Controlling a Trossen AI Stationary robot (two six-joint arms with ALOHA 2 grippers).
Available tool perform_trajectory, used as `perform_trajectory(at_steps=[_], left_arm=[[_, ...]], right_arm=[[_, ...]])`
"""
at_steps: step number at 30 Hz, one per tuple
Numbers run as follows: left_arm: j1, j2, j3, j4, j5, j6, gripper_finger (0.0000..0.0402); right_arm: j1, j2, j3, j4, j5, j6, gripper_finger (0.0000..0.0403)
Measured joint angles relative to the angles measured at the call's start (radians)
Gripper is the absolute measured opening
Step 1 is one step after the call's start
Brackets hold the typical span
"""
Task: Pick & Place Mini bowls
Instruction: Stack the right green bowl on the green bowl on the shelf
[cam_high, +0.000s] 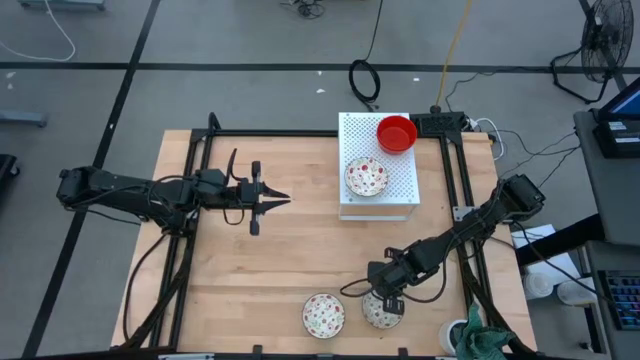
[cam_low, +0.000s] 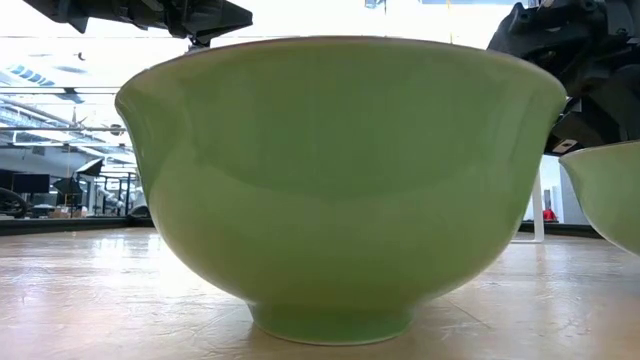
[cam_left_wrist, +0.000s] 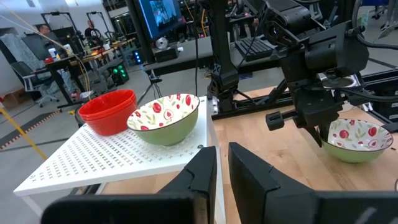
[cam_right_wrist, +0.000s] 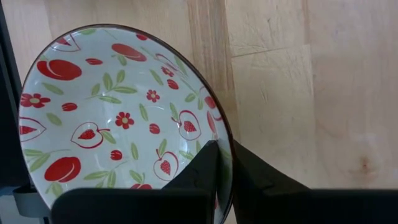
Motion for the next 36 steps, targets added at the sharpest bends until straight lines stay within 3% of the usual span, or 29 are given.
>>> perform_trajectory(at_steps=[16, 36], left_arm=[[0.000, 0.000, 0.000, 0.000, 0.000, 0.000, 0.0049], [0.000, 0.000, 0.000, 0.000, 0.000, 0.000, 0.0049]], right_arm=[[0.000, -0.008, 0.000, 0.000, 0.000, -0.016, 0.0017], [-0.042, -0.185, -0.002, 0.001, 0.008, -0.102, 0.0012]])
